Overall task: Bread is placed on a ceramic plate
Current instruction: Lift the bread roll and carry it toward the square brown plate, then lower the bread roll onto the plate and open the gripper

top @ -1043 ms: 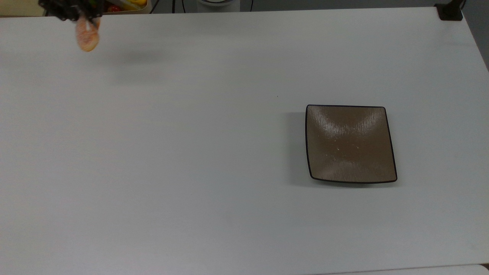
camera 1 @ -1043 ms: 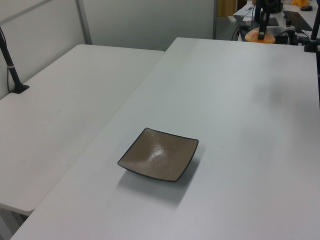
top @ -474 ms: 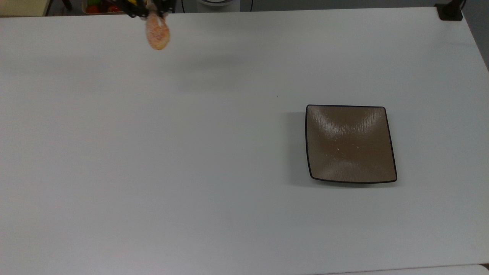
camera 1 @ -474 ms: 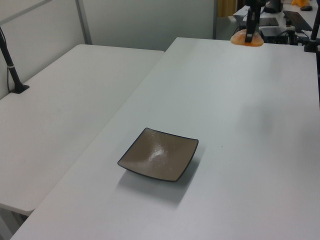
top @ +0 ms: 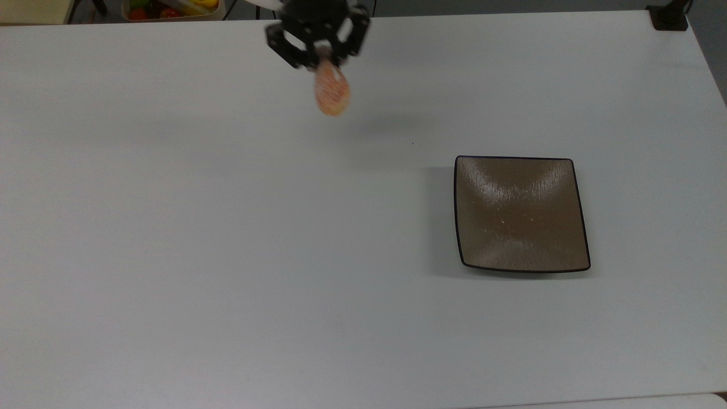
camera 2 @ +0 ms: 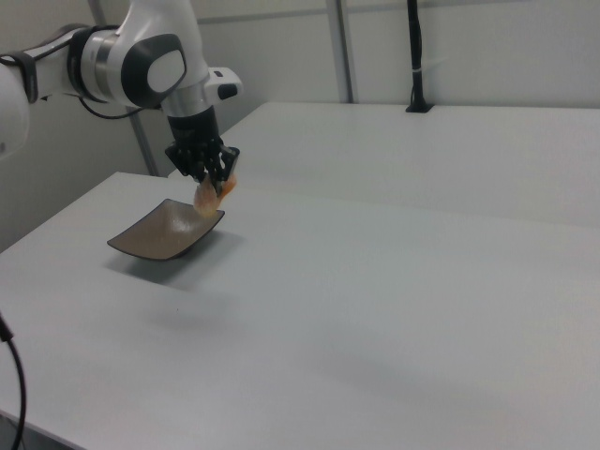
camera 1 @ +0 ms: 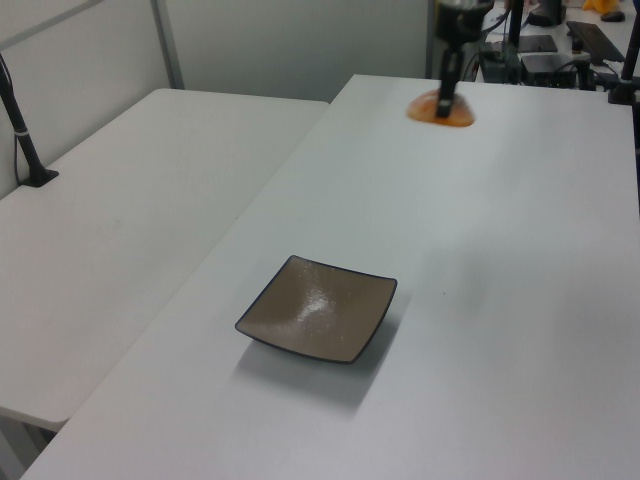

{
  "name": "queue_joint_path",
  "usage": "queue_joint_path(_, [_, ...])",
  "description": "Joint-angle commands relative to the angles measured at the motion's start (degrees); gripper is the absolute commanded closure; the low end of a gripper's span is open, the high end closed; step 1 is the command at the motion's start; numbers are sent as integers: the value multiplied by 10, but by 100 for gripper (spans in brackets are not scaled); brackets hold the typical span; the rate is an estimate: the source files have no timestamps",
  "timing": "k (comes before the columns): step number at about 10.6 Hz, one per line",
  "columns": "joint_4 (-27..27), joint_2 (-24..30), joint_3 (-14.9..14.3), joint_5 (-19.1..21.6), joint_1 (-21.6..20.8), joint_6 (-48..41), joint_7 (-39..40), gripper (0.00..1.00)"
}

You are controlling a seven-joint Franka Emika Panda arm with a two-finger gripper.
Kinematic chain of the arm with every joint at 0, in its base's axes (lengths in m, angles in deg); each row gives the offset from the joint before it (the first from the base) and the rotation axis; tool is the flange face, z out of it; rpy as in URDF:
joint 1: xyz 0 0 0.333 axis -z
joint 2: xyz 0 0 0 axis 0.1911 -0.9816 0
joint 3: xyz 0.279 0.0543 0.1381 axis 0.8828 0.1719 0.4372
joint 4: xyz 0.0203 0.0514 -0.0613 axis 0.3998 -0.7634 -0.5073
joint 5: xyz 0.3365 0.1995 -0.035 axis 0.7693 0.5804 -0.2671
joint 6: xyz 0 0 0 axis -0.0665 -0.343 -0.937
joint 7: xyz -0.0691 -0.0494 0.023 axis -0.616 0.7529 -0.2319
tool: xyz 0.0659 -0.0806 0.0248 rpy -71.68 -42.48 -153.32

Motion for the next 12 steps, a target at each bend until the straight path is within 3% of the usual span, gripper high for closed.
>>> queue_joint_path(1, [79,-105,-4,5,-86,85,-101,86])
queue_joint_path(3, [97,-152,-4,4,-124,162,-157,86])
queue_joint_path(7, [96,-222,22,2,-160,308,-200,85])
queue_joint_path(12, [97,-278,21,-3,-204,357,-205,81])
